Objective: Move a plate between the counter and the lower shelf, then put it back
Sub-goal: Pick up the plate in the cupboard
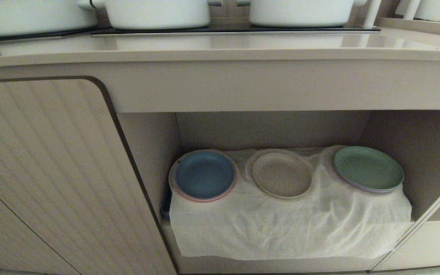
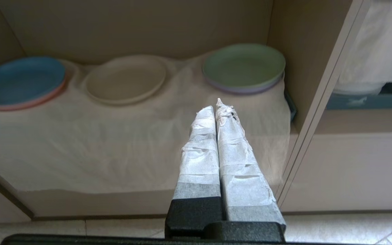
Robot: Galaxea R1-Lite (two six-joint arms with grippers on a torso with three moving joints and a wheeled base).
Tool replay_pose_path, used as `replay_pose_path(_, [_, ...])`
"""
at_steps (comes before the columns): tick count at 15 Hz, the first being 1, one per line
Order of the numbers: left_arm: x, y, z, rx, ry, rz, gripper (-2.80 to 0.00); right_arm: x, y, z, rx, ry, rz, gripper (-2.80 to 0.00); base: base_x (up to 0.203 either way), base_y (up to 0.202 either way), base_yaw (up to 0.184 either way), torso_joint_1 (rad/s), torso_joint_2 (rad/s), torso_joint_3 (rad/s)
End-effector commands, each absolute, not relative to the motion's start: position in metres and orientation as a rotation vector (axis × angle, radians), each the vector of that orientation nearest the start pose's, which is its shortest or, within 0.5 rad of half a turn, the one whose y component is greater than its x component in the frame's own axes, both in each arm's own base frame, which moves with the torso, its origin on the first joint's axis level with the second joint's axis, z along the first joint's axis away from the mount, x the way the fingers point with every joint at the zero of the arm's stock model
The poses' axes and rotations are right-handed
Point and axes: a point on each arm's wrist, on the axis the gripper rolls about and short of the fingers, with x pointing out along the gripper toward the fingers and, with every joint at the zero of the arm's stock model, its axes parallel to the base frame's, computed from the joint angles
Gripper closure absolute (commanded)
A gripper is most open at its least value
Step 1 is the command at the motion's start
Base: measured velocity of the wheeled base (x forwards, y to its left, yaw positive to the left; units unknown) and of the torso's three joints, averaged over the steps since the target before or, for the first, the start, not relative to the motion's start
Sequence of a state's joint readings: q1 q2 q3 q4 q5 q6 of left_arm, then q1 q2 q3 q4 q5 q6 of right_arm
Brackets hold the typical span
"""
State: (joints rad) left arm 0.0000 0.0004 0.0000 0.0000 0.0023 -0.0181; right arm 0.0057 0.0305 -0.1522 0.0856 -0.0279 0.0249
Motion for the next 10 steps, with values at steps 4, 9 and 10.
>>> replay_pose_path(4, [-0.023,0.0,0.075,-0.018,0.0,0.003,0.0,-0.015,-0.001,0.14,0.024,0.028,-0.007,0.0,0.0,0.0,0.0,0.0,0.0,0.0])
replay_pose_path(9, [-0.023,0.0,0.075,-0.018,0.0,0.003,0.0,0.015,0.001,0.151,0.008,0.164,0.065,0.0,0.0,0.0,0.0,0.0,0.0,0.0])
replay_pose_path(10, [-0.023,0.0,0.075,-0.018,0.0,0.003,0.0,0.024,0.002,0.151,0.007,0.203,0.079,0.0,0.0,0.0,0.0,0.0,0.0,0.0])
